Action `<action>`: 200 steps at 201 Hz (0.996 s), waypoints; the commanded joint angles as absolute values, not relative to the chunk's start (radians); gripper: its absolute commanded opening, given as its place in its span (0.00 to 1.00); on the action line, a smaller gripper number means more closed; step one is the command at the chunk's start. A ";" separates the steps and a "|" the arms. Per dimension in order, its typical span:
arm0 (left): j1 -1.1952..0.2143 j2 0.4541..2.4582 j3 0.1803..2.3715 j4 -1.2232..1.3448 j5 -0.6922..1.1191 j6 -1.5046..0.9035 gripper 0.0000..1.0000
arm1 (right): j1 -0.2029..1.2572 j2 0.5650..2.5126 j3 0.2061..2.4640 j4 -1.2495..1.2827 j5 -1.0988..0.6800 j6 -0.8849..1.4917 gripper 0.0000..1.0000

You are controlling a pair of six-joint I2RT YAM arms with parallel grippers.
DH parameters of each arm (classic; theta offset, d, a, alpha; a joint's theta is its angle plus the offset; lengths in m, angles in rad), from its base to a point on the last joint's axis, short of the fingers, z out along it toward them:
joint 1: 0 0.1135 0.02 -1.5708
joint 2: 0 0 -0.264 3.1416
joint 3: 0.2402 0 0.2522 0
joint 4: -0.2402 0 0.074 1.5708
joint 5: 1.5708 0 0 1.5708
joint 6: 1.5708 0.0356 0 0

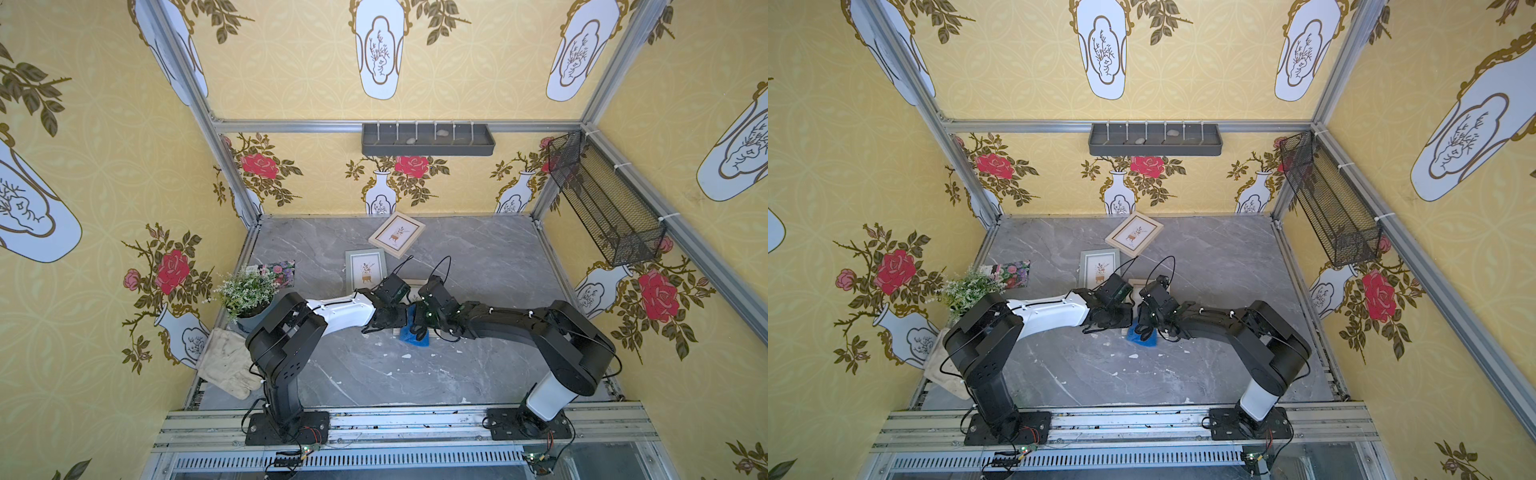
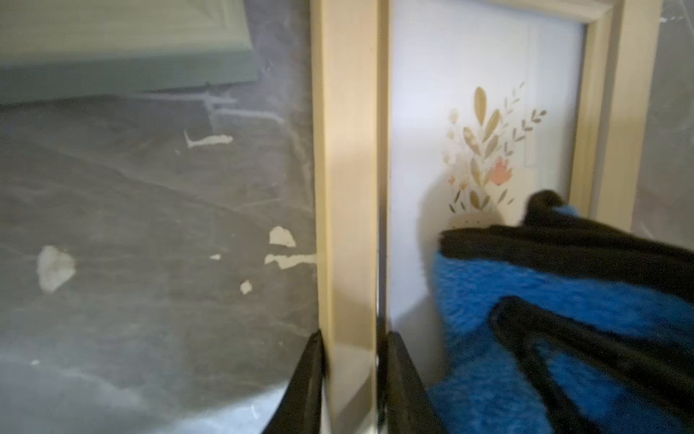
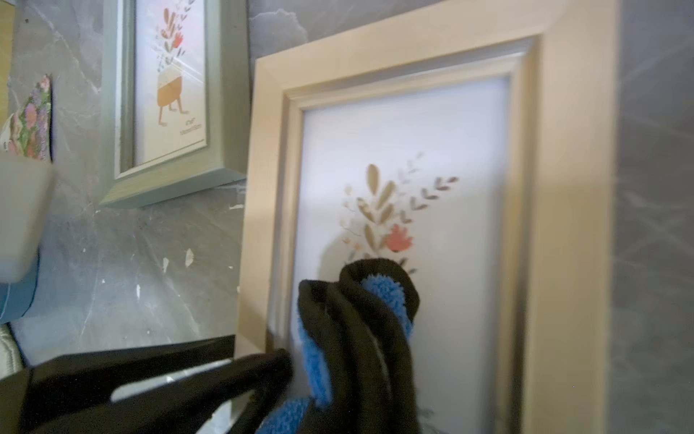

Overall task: Wipe the picture frame with a cloth
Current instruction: Wipe the dirt from the picture frame.

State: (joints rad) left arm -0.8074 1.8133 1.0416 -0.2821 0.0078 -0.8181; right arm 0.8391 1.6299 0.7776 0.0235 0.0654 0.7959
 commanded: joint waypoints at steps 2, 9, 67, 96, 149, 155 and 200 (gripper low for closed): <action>-0.805 1.818 1.035 -0.321 -0.008 -0.831 0.01 | 0.797 1.553 0.717 -0.072 0.134 0.772 0.00; -0.805 1.817 1.035 -0.321 -0.008 -0.831 0.01 | 0.794 1.534 0.703 -0.079 0.144 0.763 0.00; -0.805 1.816 1.037 -0.329 -0.011 -0.836 0.01 | 0.914 1.657 0.798 0.045 0.078 0.786 0.00; -0.805 1.815 1.038 -0.332 -0.011 -0.835 0.01 | 0.912 1.670 0.799 0.047 0.075 0.797 0.00; -0.805 1.813 1.040 -0.334 -0.015 -0.831 0.01 | 0.798 1.499 0.680 -0.099 0.157 0.723 0.00; -0.805 1.813 1.040 -0.336 -0.015 -0.831 0.01 | 0.794 1.489 0.679 -0.108 0.160 0.711 0.00; -0.805 1.817 1.042 -0.336 -0.016 -0.831 0.01 | 0.899 1.631 0.800 -0.031 0.115 0.723 0.00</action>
State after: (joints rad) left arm -0.8062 1.8107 1.0424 -0.2878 0.0055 -0.8196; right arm 0.8452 1.5501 0.7357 -0.0578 0.1455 0.7269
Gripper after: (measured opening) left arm 0.237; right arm 0.134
